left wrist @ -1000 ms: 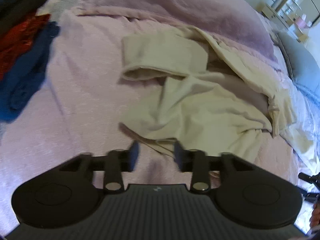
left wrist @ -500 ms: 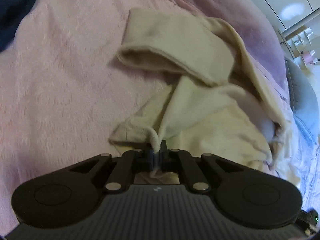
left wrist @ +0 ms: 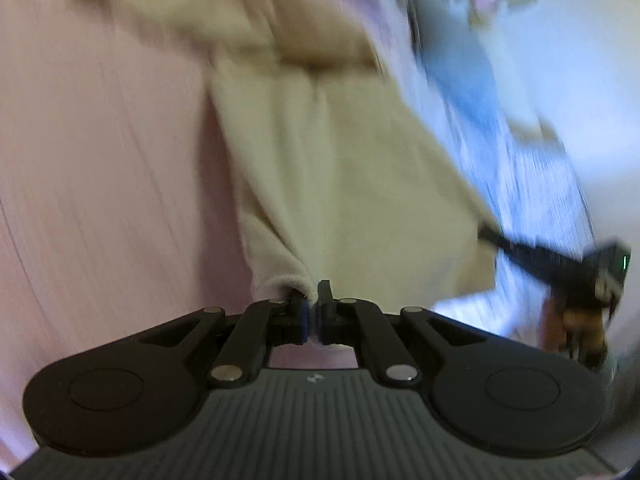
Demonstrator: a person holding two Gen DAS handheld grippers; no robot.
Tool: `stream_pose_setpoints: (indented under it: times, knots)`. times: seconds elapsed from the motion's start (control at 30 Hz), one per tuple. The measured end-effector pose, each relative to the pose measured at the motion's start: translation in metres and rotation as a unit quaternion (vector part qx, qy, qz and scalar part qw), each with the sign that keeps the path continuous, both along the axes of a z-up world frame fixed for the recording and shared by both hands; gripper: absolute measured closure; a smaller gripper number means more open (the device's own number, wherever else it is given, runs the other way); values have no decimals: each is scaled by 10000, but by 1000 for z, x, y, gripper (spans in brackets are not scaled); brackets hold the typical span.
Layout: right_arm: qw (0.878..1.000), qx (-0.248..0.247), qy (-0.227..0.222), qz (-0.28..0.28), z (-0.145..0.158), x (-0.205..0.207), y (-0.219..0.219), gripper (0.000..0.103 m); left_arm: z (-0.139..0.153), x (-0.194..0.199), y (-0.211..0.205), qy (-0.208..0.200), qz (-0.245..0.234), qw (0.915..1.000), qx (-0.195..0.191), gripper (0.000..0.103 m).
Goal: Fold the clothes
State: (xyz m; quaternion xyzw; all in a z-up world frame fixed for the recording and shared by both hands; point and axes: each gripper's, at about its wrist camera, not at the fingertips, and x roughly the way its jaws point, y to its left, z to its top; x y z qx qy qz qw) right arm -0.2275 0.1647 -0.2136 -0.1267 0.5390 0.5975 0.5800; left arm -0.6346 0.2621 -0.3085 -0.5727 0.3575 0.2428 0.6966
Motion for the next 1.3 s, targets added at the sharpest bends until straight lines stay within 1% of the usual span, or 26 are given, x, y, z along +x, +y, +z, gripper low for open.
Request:
stream_pose_setpoints:
  times: [0.07, 0.1, 0.17, 0.23, 0.3, 0.33, 0.37, 0.43, 0.5, 0.57, 0.6, 0.63, 0.67, 0.7, 0.73, 0.77, 0.8, 0.87, 0.93, 0.97, 1.03, 1.1, 1.13, 1.2, 1.23, 1.3]
  knots:
    - [9982, -534, -65, 264, -3, 7, -30, 99, -16, 13, -41, 306, -182, 9985, -417, 101]
    - [9958, -869, -25, 292, -13, 10, -38, 99, -23, 18, -51, 557, -253, 9969, -492, 101]
    - [9884, -1486, 38, 320, -33, 17, -50, 91, -30, 26, -63, 928, -354, 9937, -525, 100]
    - [9872, -1588, -87, 80, -45, 37, -51, 57, -15, 32, -49, 1020, -438, 9938, -100, 93]
    - [9889, -1417, -270, -368, -48, 66, -43, 37, 3, 39, -28, 1102, -513, 9916, 445, 91]
    - [9884, -1282, -224, -784, -54, 86, -38, 37, 11, 42, -18, 1117, -497, 9902, 672, 90]
    - [9850, -1157, -29, -1280, -65, 109, -33, 37, 19, 46, -7, 1132, -481, 9883, 899, 90]
    - [9693, -896, 360, -2260, -86, 155, -25, 37, 30, 51, 9, 1242, -136, 9843, 1249, 78]
    - [9427, -618, 829, -3172, -108, 192, -18, 37, 34, 51, 20, 1303, 94, 9809, 1438, 77]
    - [9050, -330, 1322, -4029, -132, 225, -11, 37, 35, 53, 28, 1301, 293, 9795, 1511, 77]
    - [8896, -201, 1470, -4320, -139, 238, -8, 37, 35, 54, 30, 1291, 405, 9794, 1495, 77]
    - [8842, -97, 1479, -4430, -140, 244, -6, 42, 31, 59, 32, 1305, 487, 9794, 1460, 77]
    - [8786, 8, 1488, -4538, -142, 251, -4, 62, 27, 65, 33, 1330, 553, 9792, 1427, 77]
    - [8727, 113, 1496, -4646, -143, 257, -2, 96, 25, 68, 36, 1378, 576, 9787, 1407, 77]
    - [8756, 197, 1373, -4626, -138, 262, 2, 97, 25, 70, 40, 1440, 533, 9774, 1452, 77]
    - [8900, 370, 1063, -4418, -123, 263, 7, 97, 25, 74, 46, 1503, 468, 9757, 1524, 77]
    - [8995, 701, 706, -4253, -103, 267, 8, 97, 26, 78, 52, 1552, 377, 9737, 1623, 77]
    - [9055, 1299, -170, -4037, -56, 278, 7, 97, 31, 87, 67, 1619, 158, 9690, 1861, 77]
    - [9085, 1784, -675, -3718, -18, 294, 6, 97, 35, 99, 85, 1644, -152, 9620, 2175, 75]
    - [9080, 1932, -851, -3619, -3, 303, 5, 97, 36, 108, 94, 1670, -330, 9566, 2366, 75]
    - [9034, 1849, -1295, -3645, 7, 316, 8, 97, 37, 130, 110, 1719, -784, 9407, 2817, 73]
    - [8978, 1539, -1665, -3775, -4, 325, 13, 97, 35, 156, 124, 1728, -1348, 9186, 3288, 69]
    - [8961, 1335, -1604, -3916, -19, 330, 18, 97, 33, 171, 130, 1708, -1662, 9055, 3511, 66]
    - [8981, 615, -1358, -4137, -50, 340, 27, 97, 25, 199, 139, 1598, -2362, 8759, 3892, 59]
    - [8985, 217, -1189, -4219, -63, 343, 28, 97, 19, 213, 144, 1550, -2776, 8557, 4082, 56]
    - [8932, -307, -735, -4426, -84, 345, 21, 96, 3, 234, 151, 1662, -3508, 8070, 4450, 53]
